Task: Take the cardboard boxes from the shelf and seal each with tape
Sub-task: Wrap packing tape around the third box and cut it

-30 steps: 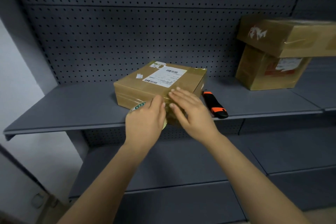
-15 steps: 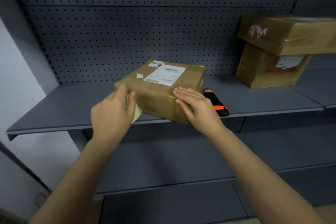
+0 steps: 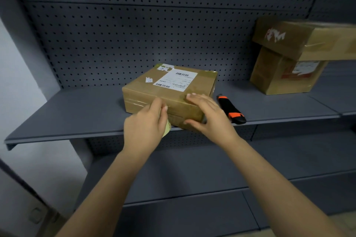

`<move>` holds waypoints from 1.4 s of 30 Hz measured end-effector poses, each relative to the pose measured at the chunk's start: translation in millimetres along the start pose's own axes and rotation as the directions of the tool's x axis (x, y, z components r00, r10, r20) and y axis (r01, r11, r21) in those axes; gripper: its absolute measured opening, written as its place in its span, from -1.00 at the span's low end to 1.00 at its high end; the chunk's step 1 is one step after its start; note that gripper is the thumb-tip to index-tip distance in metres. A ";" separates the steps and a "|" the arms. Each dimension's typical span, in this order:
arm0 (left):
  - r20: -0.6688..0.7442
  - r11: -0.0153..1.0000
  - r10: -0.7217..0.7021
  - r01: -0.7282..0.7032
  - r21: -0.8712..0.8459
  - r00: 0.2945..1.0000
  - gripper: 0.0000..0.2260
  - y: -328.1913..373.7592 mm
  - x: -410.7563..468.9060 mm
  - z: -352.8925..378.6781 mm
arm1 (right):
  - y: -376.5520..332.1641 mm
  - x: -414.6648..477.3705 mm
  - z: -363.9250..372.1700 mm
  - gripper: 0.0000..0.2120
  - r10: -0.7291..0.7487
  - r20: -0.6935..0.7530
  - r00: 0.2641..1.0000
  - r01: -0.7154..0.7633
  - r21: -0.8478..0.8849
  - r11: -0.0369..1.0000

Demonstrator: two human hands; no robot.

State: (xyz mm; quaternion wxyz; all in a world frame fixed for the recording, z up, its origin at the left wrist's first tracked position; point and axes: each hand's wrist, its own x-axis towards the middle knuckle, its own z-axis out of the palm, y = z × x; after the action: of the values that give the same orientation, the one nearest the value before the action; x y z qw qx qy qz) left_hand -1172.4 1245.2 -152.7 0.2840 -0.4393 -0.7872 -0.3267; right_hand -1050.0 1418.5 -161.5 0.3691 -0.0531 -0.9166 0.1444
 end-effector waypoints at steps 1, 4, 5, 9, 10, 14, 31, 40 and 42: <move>0.002 1.000 -0.009 0.009 -0.020 1.000 -0.79 0.3 0.0 -0.2 | -2.1 0.5 -3.1 -0.32 0.023 0.029 0.999 -0.023 0.007 1.000; 0.021 0.990 -0.060 0.062 -0.127 0.998 -0.88 0.8 0.1 -3.6 | -20.7 0.7 -9.3 -0.46 0.047 -0.067 0.997 -0.041 0.092 0.995; 0.032 0.983 -0.079 0.083 -0.165 0.996 -0.89 0.1 0.1 -5.4 | -30.5 0.7 -9.0 -0.58 0.039 -0.159 0.987 -0.023 0.103 0.994; 0.087 0.946 -0.132 0.151 -0.285 0.988 -0.89 -5.9 -2.5 -13.3 | -71.9 6.3 0.5 -0.90 0.064 -0.276 0.959 -0.032 0.117 0.993; 0.099 0.934 -0.147 0.171 -0.313 0.984 -0.89 -8.7 -3.6 -15.5 | -80.0 8.9 3.2 -0.91 0.114 -0.233 0.966 -0.082 0.143 0.986; 0.107 0.891 -0.189 0.216 -0.399 0.976 -0.91 -21.5 -7.6 -25.9 | -102.7 16.7 14.8 -0.89 0.273 -0.055 0.960 -0.250 0.266 0.931; 0.089 0.854 -0.060 0.097 -0.511 0.994 -0.91 -77.1 -10.5 -54.7 | -161.4 31.7 61.6 -0.86 0.262 -0.300 0.917 -0.197 0.232 0.953; 0.116 0.782 -0.022 0.090 -0.617 0.993 -0.91 -84.5 -15.6 -49.6 | -170.6 28.1 67.4 -0.89 0.238 -0.378 0.895 -0.221 0.089 0.971; 0.125 0.770 -0.028 0.101 -0.630 0.992 -0.80 -84.2 -14.1 -46.8 | -172.8 26.2 67.0 -0.94 0.261 -0.362 0.895 -0.258 0.055 0.964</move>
State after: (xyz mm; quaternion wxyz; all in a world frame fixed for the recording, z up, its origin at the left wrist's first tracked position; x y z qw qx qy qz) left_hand -1232.5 1168.6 -156.1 0.0643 -0.4992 -0.6594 -0.5584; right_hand -1113.6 1244.1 -137.7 0.5108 -0.1996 -0.8160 0.1826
